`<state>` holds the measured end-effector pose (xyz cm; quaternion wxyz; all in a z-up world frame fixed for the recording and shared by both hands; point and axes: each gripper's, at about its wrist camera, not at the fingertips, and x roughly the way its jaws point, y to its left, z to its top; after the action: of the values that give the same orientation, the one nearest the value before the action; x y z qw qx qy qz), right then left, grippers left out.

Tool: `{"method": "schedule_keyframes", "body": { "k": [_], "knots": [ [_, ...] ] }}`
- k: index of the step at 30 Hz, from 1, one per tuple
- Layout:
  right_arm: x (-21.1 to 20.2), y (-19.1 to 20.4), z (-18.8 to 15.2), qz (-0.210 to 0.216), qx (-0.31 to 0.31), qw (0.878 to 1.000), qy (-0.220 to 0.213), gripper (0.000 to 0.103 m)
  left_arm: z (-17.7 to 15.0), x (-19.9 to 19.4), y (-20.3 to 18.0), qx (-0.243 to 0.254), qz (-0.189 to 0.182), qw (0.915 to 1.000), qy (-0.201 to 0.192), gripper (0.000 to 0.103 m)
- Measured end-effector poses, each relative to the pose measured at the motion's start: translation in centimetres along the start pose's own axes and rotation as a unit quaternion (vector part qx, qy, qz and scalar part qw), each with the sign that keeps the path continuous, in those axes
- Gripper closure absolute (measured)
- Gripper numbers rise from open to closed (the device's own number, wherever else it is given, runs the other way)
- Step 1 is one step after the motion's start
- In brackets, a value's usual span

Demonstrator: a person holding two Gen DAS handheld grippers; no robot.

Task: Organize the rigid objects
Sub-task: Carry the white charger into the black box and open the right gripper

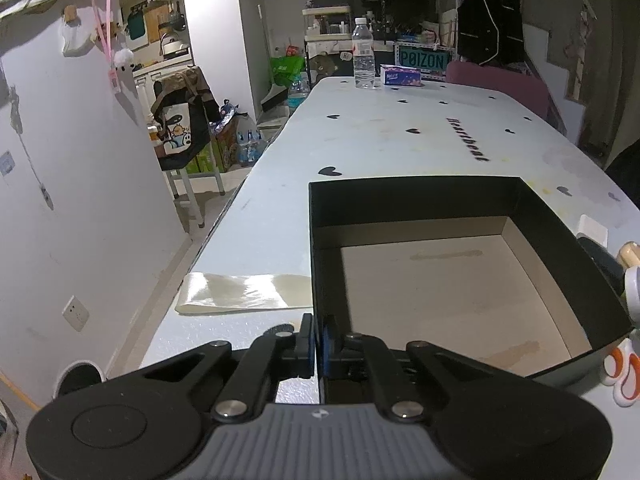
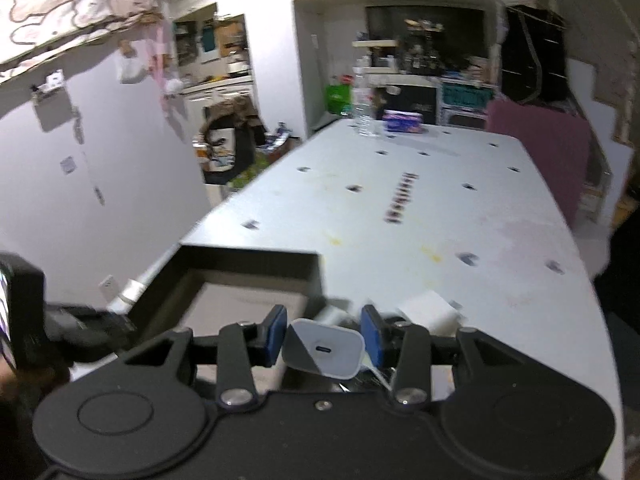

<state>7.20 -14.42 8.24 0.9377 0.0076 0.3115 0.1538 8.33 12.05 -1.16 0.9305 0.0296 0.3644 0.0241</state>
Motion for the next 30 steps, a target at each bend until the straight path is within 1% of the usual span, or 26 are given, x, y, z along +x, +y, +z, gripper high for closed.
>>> {"method": "schedule_keyframes", "body": {
  "k": [2,5,8,10,12,16,18,19,21,22,25,27,30],
  "knots": [
    [1.2,1.3,1.1,0.013,-0.002,1.0,0.006,0.061,-0.2,-0.2,-0.1,-0.006,0.002,1.0,0.0,0.099],
    [3.7,3.4,2.4,0.033,-0.003,0.999,0.026,0.061,-0.6,-0.7,-0.1,-0.016,0.002,0.9999,-0.001,0.099],
    [6.2,5.6,3.0,0.042,-0.011,0.998,0.05,0.061,-0.9,-0.9,0.9,-0.052,-0.002,0.9987,0.0,0.1],
    [8.0,7.0,3.2,0.045,-0.016,0.997,0.067,0.061,-0.7,-0.8,2.0,-0.082,0.004,0.9966,-0.001,0.098],
    [9.8,8.3,3.2,0.045,-0.021,0.995,0.083,0.061,-0.7,-0.8,3.2,-0.115,0.0,0.9934,-0.001,0.098],
    [13.1,10.5,3.5,0.031,-0.025,0.994,0.099,0.061,-1.0,-0.8,4.3,-0.149,0.026,0.9885,-0.008,0.098],
    [14.3,11.3,3.7,0.024,-0.026,0.995,0.09,0.061,-1.1,-0.9,5.1,-0.168,0.035,0.9851,-0.012,0.097],
    [14.9,11.7,3.8,0.02,-0.027,0.996,0.079,0.061,-1.1,-0.9,5.4,-0.176,0.039,0.9834,-0.013,0.097],
    [16.1,12.2,3.8,0.014,-0.028,0.997,0.068,0.061,-1.1,-0.9,5.5,-0.182,0.041,0.9824,-0.015,0.097],
    [16.7,12.5,3.7,0.01,-0.032,0.997,0.074,0.061,-1.0,-0.9,5.4,-0.177,0.045,0.983,-0.015,0.097],
    [18.2,13.0,2.9,0.0,-0.051,0.993,0.107,0.061,-0.9,-0.9,5.3,-0.176,0.044,0.9834,-0.016,0.098],
    [18.3,13.2,2.4,0.001,-0.07,0.991,0.118,0.061,-1.1,-1.0,5.6,-0.178,0.04,0.9831,-0.017,0.097],
    [18.2,13.5,1.8,0.001,-0.09,0.984,0.153,0.062,-1.2,-1.1,5.5,-0.174,0.039,0.9837,-0.02,0.098]
  ]
}}
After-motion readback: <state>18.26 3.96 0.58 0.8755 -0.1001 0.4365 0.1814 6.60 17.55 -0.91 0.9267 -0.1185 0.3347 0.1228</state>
